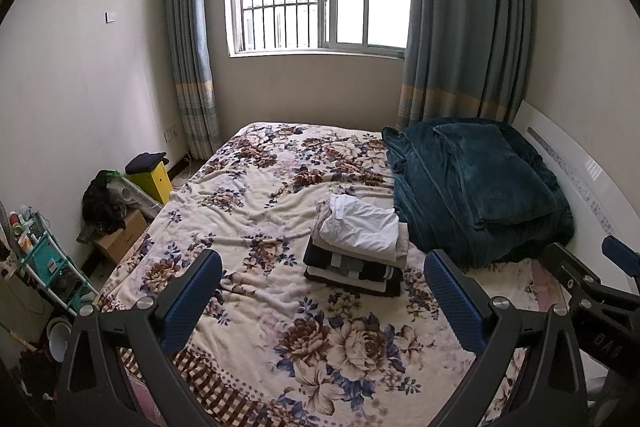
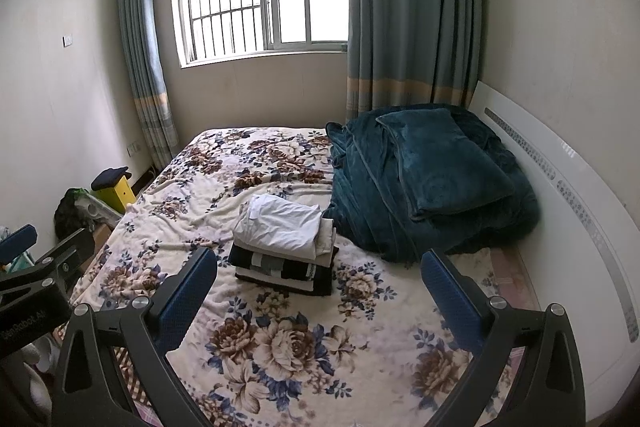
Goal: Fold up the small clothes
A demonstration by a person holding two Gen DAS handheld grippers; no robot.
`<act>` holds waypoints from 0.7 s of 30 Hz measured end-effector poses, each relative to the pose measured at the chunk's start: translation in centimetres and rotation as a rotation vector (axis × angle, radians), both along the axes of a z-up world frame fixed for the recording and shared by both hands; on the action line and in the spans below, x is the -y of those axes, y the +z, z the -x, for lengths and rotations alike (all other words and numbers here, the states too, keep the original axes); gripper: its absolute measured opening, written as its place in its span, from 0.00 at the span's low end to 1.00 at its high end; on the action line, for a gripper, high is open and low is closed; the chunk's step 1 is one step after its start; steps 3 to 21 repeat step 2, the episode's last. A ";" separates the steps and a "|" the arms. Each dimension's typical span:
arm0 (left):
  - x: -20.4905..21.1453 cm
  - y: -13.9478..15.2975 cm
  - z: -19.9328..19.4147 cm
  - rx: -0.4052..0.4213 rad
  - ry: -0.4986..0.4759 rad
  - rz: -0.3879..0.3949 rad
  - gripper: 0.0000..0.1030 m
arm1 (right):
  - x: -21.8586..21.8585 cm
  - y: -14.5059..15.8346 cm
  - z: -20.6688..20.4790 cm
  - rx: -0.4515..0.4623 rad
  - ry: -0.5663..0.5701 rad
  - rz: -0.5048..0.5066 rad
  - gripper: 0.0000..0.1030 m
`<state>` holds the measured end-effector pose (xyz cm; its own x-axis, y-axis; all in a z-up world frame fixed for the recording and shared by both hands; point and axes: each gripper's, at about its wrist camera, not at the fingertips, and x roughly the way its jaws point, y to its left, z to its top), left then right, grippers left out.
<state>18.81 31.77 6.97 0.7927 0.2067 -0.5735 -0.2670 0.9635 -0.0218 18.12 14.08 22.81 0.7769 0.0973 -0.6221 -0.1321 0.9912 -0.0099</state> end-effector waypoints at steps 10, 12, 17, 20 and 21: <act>0.2 0.2 0.2 0.003 0.006 -0.001 1.00 | 0.1 0.0 0.1 0.000 -0.002 -0.002 1.00; 0.2 0.2 0.2 0.003 0.006 -0.001 1.00 | 0.1 0.0 0.1 0.000 -0.002 -0.002 1.00; 0.2 0.2 0.2 0.003 0.006 -0.001 1.00 | 0.1 0.0 0.1 0.000 -0.002 -0.002 1.00; 0.2 0.2 0.2 0.003 0.006 -0.001 1.00 | 0.1 0.0 0.1 0.000 -0.002 -0.002 1.00; 0.2 0.2 0.2 0.003 0.006 -0.001 1.00 | 0.1 0.0 0.1 0.000 -0.002 -0.002 1.00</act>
